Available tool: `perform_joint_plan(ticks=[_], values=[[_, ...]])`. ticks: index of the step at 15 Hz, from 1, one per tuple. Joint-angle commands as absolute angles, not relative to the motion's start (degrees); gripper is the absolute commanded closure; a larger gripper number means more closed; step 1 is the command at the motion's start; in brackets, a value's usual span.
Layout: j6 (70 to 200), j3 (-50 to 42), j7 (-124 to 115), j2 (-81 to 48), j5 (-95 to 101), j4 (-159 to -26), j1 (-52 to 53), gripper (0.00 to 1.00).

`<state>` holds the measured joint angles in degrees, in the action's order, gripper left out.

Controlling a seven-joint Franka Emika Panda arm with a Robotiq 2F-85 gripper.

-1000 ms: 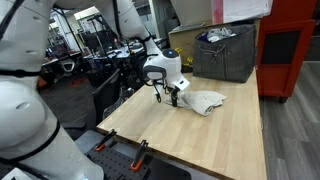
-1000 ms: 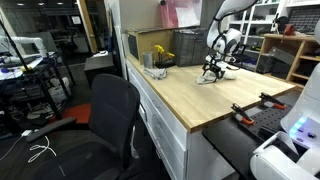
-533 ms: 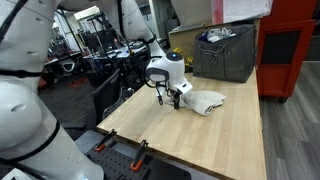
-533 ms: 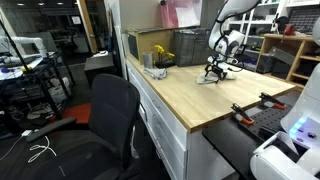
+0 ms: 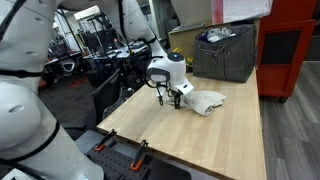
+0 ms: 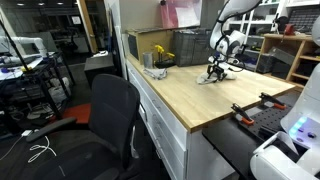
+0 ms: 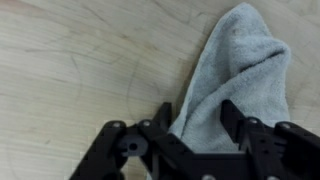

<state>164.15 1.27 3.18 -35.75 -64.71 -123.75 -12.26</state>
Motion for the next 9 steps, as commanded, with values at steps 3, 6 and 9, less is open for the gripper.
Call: perform_joint_plan(ticks=[3,6,9], values=[[163.0,3.1,4.0,-35.5,-66.5,-123.1,-13.7,0.90],[162.6,3.7,4.4,-34.3,-66.5,-123.8,-13.9,1.00],[162.0,4.1,4.9,-31.6,-66.5,-125.5,-14.1,0.99]])
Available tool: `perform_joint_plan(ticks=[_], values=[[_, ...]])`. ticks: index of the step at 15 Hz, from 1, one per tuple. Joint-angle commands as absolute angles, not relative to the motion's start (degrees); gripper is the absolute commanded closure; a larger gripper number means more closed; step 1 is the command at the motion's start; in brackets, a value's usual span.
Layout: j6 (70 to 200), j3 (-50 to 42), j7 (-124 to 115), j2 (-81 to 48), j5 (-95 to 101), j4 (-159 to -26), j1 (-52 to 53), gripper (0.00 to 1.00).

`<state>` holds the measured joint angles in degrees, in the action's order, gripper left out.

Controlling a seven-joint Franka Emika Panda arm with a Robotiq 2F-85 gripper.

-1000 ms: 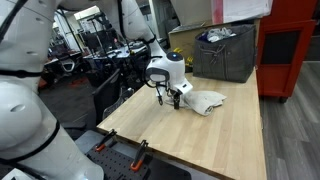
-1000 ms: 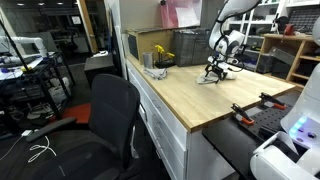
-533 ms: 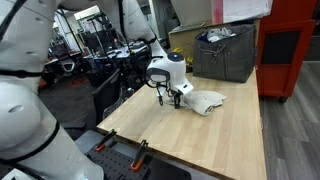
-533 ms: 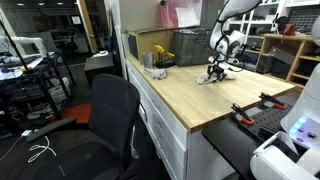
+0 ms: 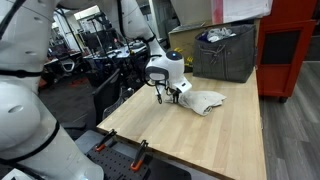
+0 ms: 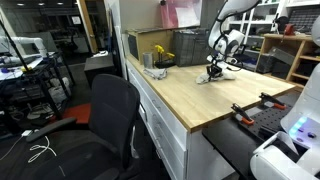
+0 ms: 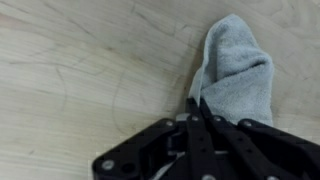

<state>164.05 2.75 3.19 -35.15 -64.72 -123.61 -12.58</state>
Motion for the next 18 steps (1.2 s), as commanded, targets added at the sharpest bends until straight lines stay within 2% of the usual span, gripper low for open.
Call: perform_joint_plan(ticks=[1,10,18], values=[[161.5,4.3,5.3,-30.3,-66.5,-126.2,-14.3,0.99],[160.8,3.1,5.0,-14.6,-62.4,-133.9,-13.6,0.99],[162.3,0.2,1.3,-2.9,-51.4,-138.5,-13.3,0.99]])
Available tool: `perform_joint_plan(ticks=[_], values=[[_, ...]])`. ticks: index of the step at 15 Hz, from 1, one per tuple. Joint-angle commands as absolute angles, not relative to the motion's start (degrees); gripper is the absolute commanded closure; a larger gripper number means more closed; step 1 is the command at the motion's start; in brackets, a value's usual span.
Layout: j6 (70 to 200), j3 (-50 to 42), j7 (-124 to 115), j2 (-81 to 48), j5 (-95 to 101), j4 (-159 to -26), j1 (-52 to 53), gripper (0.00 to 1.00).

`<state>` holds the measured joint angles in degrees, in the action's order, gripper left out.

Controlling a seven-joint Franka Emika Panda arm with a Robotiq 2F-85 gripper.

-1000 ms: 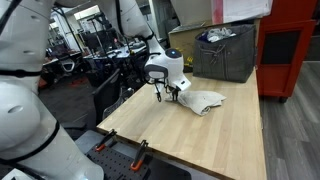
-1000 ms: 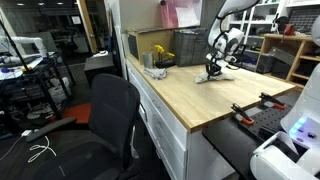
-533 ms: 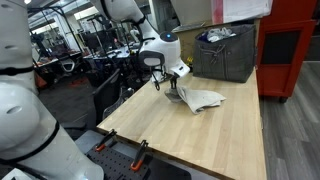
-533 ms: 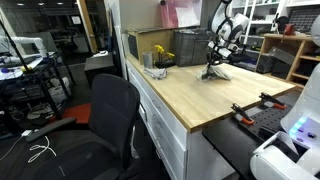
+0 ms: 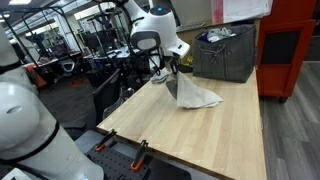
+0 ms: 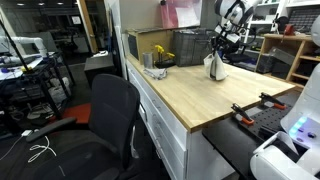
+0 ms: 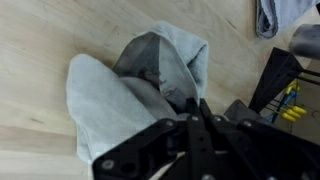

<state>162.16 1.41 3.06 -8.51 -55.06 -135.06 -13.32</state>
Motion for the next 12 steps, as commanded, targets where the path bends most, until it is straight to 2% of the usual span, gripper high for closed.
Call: perform_joint_plan(ticks=[1,12], values=[[162.4,-0.4,1.1,-1.1,-49.2,-139.5,-13.4,0.99],[161.0,-7.9,-4.2,15.7,-22.1,-145.9,-11.8,0.99]])
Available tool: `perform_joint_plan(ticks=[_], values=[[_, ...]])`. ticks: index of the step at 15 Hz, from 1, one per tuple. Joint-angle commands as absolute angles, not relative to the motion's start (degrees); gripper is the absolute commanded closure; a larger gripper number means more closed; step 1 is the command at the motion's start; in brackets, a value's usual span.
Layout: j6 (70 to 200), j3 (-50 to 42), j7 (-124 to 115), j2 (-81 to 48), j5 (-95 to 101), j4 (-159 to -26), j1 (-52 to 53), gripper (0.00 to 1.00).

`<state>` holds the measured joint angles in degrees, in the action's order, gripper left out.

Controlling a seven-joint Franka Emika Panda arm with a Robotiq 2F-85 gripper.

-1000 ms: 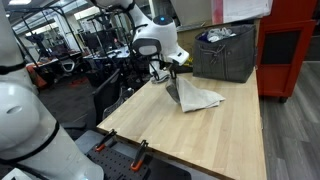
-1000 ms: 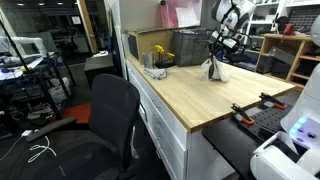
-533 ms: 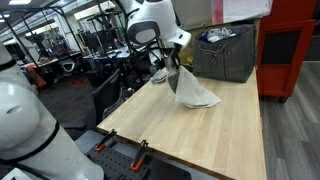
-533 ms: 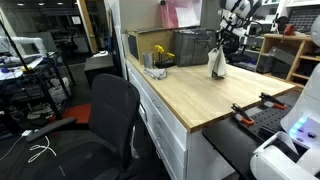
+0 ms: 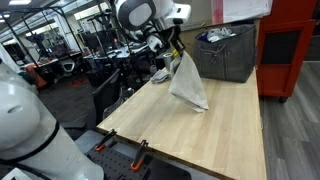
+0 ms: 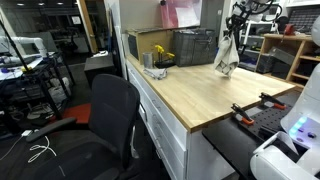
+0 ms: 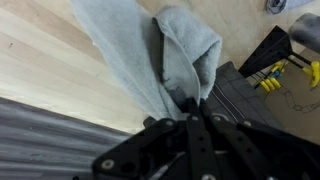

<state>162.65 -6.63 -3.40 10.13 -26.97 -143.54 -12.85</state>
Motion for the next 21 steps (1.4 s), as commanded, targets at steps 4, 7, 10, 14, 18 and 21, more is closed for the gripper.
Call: perform_joint_plan(ticks=[4,7,10,14,18,21], values=[[158.0,-9.1,-1.3,21.0,-18.2,-147.3,-10.2,0.99],[151.5,-10.0,2.6,28.4,-17.2,-151.1,-7.9,0.99],[140.2,-11.9,7.1,34.6,-18.7,-152.6,-4.3,0.99],[124.4,-13.1,9.1,38.4,-19.6,-150.8,-1.6,0.99],[126.8,-10.7,6.9,36.0,-19.8,-150.4,-1.6,0.99],[141.0,-9.3,5.9,31.0,-21.1,-150.9,-1.4,0.99]])
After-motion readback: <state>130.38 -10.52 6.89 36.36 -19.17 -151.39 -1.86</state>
